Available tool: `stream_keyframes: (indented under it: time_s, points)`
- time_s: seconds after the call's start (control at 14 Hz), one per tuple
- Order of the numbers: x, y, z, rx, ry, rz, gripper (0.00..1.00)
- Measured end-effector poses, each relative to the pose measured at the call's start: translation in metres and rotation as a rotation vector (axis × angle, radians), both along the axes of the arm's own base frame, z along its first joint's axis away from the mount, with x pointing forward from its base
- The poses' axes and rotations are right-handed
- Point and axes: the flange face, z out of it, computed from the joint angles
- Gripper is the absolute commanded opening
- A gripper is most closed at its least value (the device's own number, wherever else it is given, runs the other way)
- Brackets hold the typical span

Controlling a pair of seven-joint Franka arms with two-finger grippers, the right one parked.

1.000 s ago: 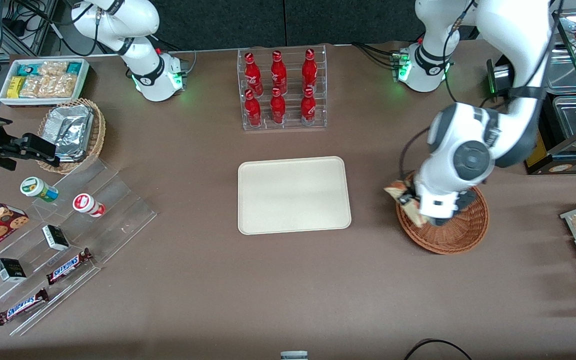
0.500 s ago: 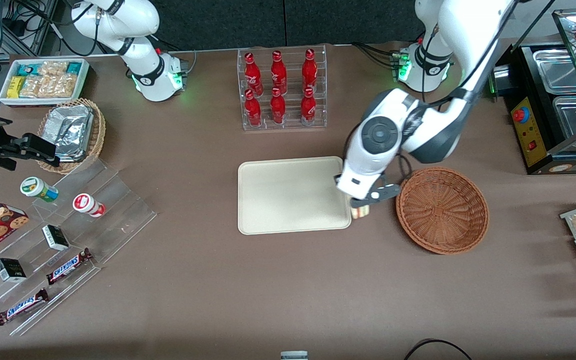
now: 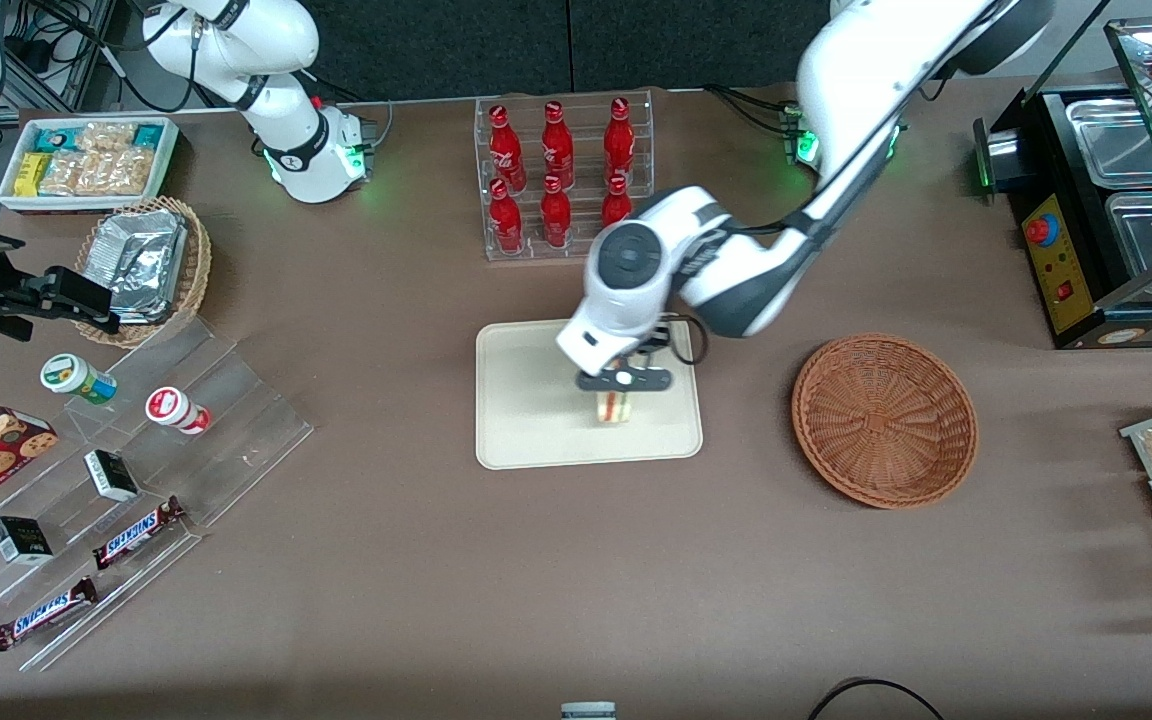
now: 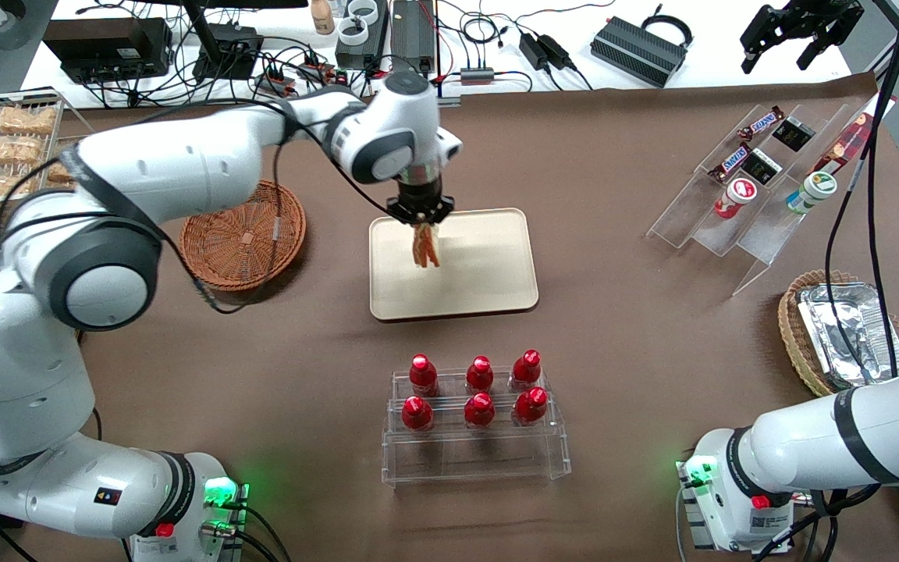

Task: Place sandwich from basket to tray
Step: 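Lift the sandwich and carry it over the cream tray, then lower the sandwich onto the tray and open the left gripper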

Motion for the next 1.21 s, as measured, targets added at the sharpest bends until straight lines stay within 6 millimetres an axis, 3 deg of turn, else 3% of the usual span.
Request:
stream_keyframes:
  time_s: [0.29, 0.71, 0.79, 0.86, 1.21]
  points:
    - [-0.008, -0.030, -0.043, 0.051, -0.031, 0.017, 0.00]
    - [-0.003, -0.032, -0.083, 0.088, -0.015, 0.039, 0.00]
    - [-0.003, -0.032, -0.085, 0.088, -0.013, 0.039, 0.25]
    - [-0.002, -0.033, -0.085, 0.087, -0.014, 0.040, 0.99]
    - [0.000, -0.033, -0.083, 0.086, -0.018, 0.042, 1.00]
